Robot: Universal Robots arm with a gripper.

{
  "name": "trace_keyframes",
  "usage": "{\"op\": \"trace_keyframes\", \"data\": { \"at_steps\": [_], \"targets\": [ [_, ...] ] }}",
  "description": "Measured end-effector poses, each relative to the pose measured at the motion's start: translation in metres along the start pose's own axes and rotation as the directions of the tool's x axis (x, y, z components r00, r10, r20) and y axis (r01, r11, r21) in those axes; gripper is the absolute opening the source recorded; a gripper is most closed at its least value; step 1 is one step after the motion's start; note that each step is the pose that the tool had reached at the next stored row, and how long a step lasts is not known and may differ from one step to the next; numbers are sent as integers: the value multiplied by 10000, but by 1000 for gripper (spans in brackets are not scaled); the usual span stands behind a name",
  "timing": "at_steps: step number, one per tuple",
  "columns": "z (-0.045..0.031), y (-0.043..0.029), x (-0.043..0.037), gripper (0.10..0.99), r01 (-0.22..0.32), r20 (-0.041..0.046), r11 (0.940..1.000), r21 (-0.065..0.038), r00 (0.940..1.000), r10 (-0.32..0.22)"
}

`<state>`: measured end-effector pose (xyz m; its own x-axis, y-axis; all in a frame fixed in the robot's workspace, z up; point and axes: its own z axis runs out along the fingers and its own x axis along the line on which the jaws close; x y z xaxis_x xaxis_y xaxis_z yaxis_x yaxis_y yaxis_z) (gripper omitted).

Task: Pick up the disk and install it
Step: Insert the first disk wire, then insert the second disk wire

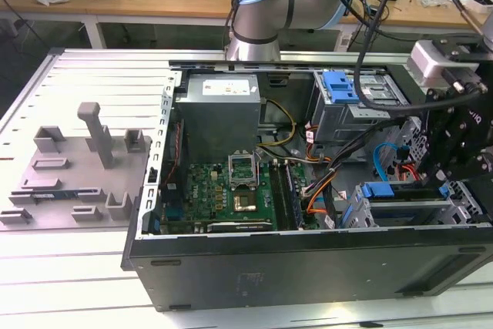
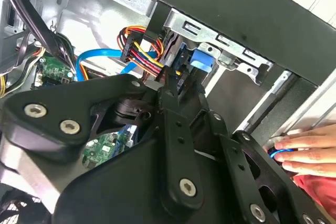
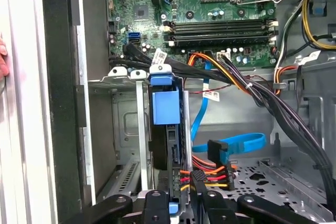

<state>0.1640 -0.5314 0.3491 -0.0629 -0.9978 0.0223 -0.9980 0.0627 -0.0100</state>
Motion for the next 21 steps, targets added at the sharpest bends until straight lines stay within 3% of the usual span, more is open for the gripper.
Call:
{"op": "trace_keyframes", "data": {
  "at_steps": [7, 21],
  "targets": [
    [-205, -10, 3, 302, 1, -1, 10000, 1, 10000, -1],
    [-212, -14, 4, 302, 1, -1, 10000, 0, 10000, -1]
  ]
}}
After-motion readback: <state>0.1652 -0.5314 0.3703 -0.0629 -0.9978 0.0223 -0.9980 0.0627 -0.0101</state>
